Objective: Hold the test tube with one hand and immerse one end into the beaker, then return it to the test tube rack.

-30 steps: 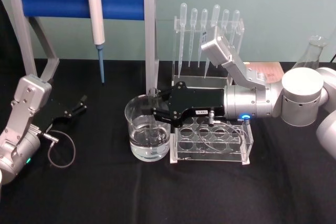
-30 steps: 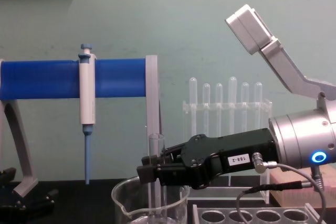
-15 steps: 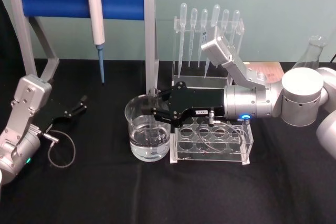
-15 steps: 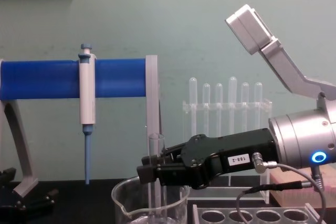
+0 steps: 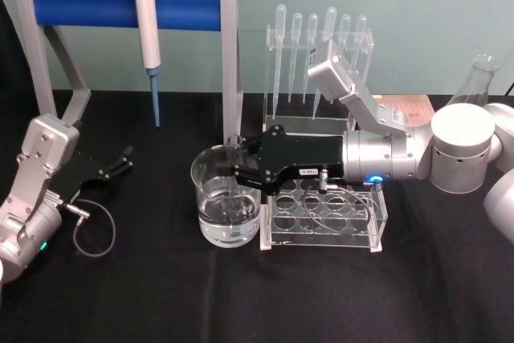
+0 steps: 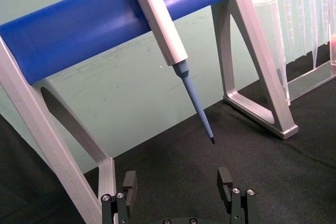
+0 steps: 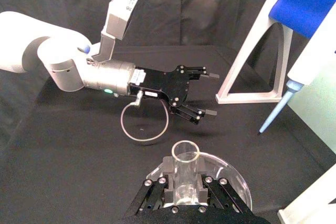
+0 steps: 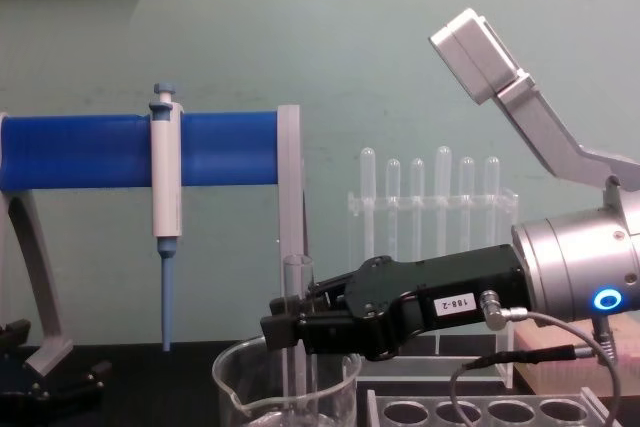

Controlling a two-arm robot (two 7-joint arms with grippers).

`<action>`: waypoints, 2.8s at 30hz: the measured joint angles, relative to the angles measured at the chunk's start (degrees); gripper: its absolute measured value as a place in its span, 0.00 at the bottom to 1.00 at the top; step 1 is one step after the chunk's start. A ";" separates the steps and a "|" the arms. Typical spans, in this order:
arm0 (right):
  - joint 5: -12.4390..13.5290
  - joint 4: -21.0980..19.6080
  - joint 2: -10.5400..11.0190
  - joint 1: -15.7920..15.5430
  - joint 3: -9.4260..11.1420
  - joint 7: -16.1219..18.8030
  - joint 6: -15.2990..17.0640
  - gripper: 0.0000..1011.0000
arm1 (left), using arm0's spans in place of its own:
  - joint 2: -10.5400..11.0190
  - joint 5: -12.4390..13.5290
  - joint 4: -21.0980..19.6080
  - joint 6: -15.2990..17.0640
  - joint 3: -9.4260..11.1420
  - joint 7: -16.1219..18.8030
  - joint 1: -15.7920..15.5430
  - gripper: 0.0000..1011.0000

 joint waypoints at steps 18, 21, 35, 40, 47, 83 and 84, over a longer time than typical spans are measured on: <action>0.00 0.00 0.00 0.00 0.00 0.00 0.00 0.23 | 0.00 0.00 0.00 0.00 0.00 0.00 0.00 0.99; 0.00 0.00 0.00 0.00 0.00 0.00 0.00 0.23 | 0.00 0.00 0.00 0.00 0.01 0.00 0.00 0.99; 0.00 0.00 0.00 0.00 0.00 0.00 0.00 0.23 | 0.00 0.00 0.00 0.00 0.01 0.00 0.00 0.99; 0.00 0.00 0.00 0.00 0.00 0.00 0.00 0.23 | 0.00 0.00 0.00 0.00 0.00 0.00 0.00 0.99; 0.00 0.00 0.00 0.00 0.00 0.00 0.00 0.23 | 0.00 0.00 0.00 0.00 0.01 0.00 0.00 0.99; 1.74 -3.50 1.24 -0.03 1.89 1.10 0.42 0.23 | 0.00 0.00 0.00 0.00 0.00 0.00 0.00 0.99; 1.89 -4.17 1.51 -0.03 2.05 1.09 0.55 0.23 | 0.00 0.00 0.00 0.00 0.00 0.00 0.00 0.99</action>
